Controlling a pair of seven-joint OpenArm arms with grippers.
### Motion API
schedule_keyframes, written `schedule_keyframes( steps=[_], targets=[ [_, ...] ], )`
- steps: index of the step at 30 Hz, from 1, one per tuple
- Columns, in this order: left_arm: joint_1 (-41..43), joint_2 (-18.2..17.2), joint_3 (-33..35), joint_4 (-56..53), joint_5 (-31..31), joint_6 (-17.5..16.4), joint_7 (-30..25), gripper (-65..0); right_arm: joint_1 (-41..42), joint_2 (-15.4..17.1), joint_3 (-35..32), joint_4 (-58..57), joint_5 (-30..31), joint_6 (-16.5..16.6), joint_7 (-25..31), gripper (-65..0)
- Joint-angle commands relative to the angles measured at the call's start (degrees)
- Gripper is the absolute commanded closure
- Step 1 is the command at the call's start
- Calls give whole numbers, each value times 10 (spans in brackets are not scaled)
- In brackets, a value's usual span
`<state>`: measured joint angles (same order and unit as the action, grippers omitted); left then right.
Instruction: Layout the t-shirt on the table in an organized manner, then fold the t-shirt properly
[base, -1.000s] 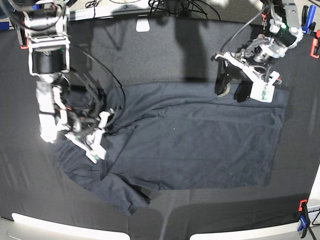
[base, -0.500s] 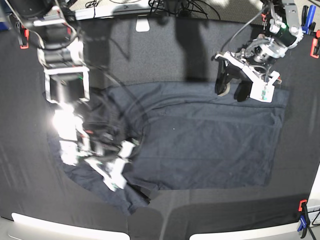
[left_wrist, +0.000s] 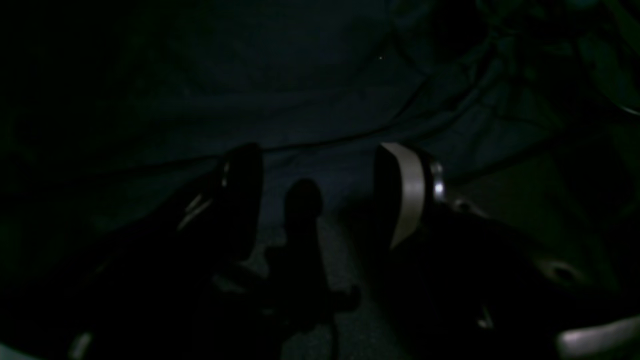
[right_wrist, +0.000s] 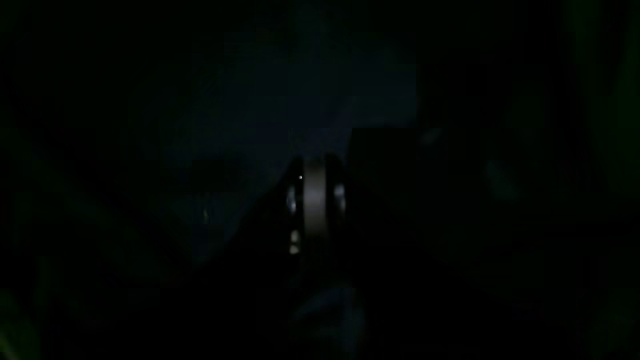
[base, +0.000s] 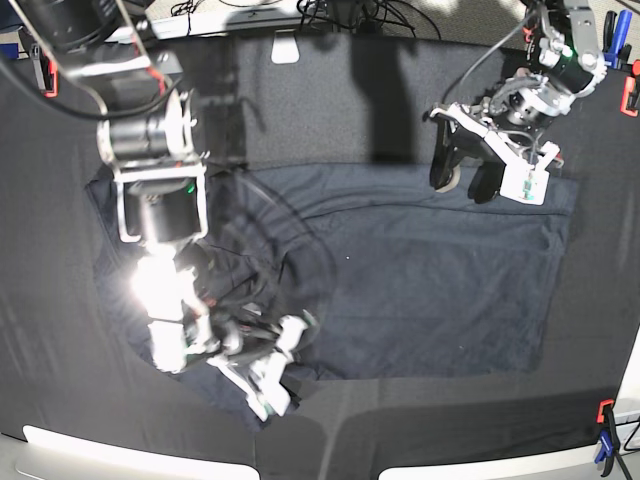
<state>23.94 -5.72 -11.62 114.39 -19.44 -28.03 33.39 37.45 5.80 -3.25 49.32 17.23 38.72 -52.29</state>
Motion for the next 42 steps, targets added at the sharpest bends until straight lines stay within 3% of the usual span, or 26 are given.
schedule_keyframes(
  steps=[1, 8, 12, 17, 22, 27, 35, 42],
  targets=[
    [-1, -2, -1, 11, -9, 1, -15, -320, 20, 12, 2, 16, 26, 13, -19, 0],
    [-1, -2, -1, 11, -9, 0, -17, -320, 17, 86, 2, 37, 118, 13, -128, 0],
    [-2, -2, -1, 11, -10, 0, -17, -320, 5, 120, -7, 37, 116, 13, -128, 0],
    [-1, -2, -1, 11, -10, 0, -17, -320, -15, 139, -69, 37, 80, 13, -118, 0],
    [-1, -2, -1, 11, -10, 0, -17, -320, -21, 130, -120, 37, 26, 5, -31, 0],
    [-1, -2, -1, 11, -9, 1, -17, -320, -21, 100, -127, 14, -61, -77, 1, 0],
    [-1, -2, -1, 11, -9, 1, -17, -320, -13, 52, -127, -61, -85, -81, 144, 0],
    [-1, -2, -1, 11, -10, 0, -17, -320, 19, 12, -127, -61, -85, -80, 217, 0]
  ],
)
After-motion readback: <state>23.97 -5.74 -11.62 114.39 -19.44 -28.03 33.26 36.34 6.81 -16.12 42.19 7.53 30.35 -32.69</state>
